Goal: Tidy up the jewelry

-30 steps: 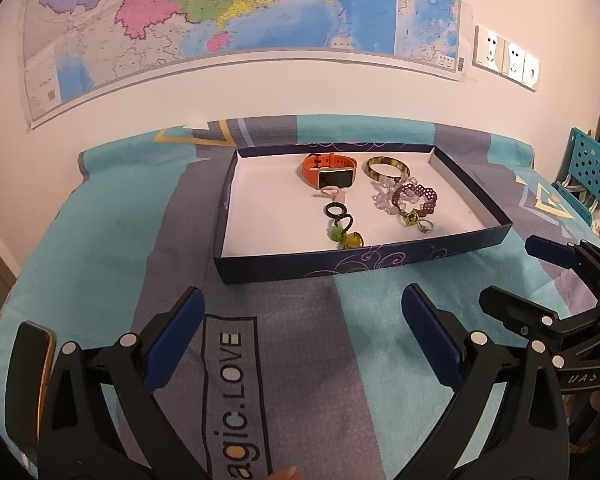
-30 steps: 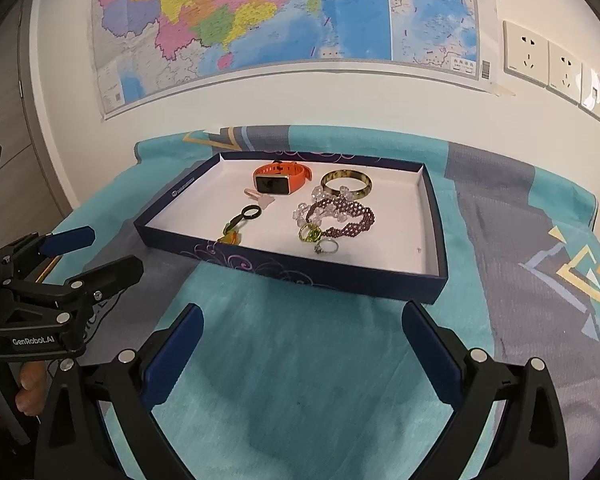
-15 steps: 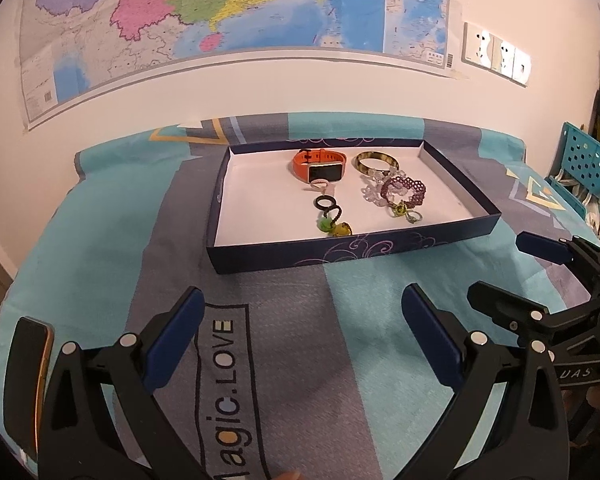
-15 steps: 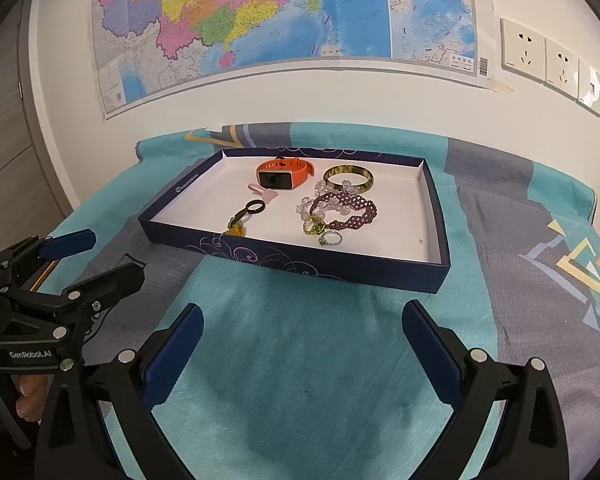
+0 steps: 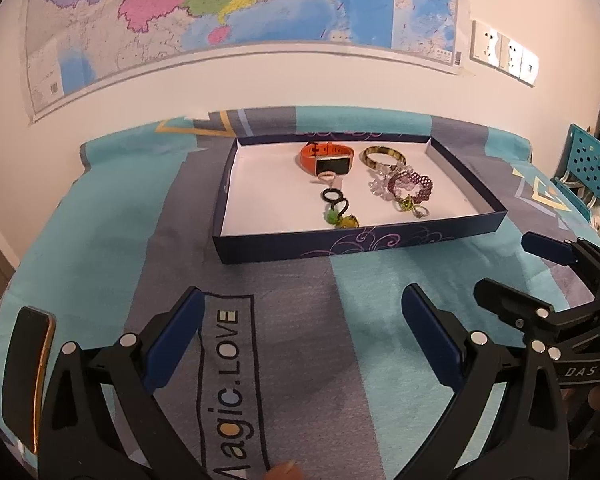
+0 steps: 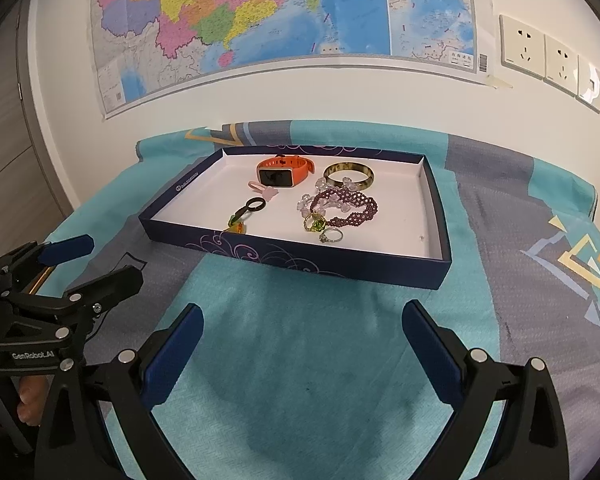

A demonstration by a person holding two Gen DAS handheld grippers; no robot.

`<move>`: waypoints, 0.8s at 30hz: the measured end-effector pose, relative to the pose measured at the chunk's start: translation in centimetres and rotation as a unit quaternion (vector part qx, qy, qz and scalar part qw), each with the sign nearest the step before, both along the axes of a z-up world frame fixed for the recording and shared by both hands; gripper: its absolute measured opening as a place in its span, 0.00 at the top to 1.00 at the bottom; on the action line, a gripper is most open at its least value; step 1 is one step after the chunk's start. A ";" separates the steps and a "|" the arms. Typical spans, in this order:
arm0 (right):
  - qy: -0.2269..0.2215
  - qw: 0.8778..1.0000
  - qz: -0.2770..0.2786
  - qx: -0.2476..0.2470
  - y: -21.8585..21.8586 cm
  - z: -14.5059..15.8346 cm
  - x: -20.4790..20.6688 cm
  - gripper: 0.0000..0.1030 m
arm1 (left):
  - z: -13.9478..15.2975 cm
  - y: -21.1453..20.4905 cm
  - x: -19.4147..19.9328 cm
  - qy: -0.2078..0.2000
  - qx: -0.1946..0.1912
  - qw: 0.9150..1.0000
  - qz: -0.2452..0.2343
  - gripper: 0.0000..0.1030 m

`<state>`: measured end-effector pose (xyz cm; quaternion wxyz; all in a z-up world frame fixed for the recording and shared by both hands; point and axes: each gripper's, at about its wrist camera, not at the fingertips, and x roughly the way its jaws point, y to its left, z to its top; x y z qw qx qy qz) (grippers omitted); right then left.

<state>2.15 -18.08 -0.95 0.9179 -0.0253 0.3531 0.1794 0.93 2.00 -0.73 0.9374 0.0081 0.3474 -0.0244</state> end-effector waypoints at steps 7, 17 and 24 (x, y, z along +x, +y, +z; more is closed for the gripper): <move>0.001 1.000 0.000 0.000 0.0 0.0 0.0 0.07 | -0.2 0.0 0.0 0.004 -0.001 1.000 -0.004 0.06; 0.002 1.000 0.000 -0.002 0.0 0.0 0.0 0.07 | -0.3 -0.1 0.0 0.004 -0.001 1.000 -0.008 0.06; 0.002 1.000 -0.001 -0.001 0.0 0.0 -0.1 0.07 | -0.3 -0.2 0.0 0.005 -0.003 1.000 -0.008 0.06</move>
